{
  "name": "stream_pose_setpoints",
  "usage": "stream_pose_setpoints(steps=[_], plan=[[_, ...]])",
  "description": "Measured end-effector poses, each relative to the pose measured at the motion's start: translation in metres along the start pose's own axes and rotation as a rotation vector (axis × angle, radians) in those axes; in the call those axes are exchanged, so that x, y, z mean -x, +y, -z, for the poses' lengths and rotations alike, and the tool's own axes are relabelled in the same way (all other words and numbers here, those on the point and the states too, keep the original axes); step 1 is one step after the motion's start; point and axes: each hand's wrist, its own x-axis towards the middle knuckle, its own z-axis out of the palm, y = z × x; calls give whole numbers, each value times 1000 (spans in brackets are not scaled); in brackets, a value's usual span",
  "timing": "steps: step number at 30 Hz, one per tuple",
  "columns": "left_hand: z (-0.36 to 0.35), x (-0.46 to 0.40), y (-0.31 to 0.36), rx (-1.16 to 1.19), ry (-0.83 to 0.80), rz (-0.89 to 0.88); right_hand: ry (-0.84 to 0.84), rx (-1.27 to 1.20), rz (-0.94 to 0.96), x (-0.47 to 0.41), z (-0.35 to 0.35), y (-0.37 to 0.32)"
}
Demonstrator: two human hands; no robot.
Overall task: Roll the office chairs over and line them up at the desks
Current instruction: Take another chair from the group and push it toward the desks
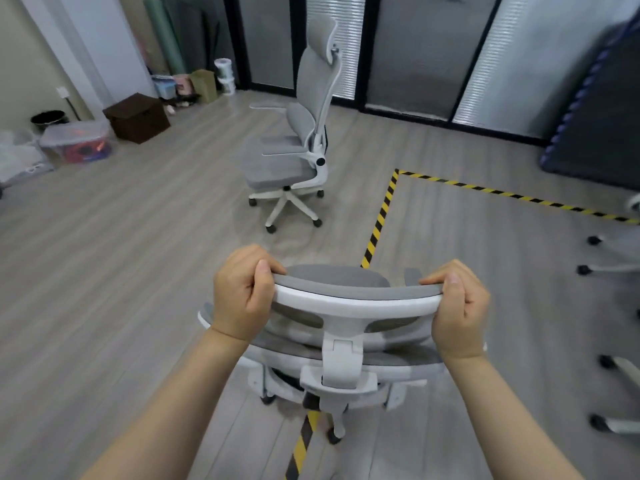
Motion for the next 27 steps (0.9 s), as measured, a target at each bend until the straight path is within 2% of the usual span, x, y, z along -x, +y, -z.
stream_pose_setpoints(steps=[6, 12, 24, 27], plan=[[-100, -53, 9, 86, -129, -45, 137, 62, -2, -50, 52, 44], [-195, -100, 11, 259, -218, 17, 241, 141, -46, -97, 92, 89], [-389, -219, -1, 489, -334, -51, 433, 276, -61, -216, 136, 184], [-441, -255, -5, 524, -423, -54, 478, 354, -65, -252, 145, 209]])
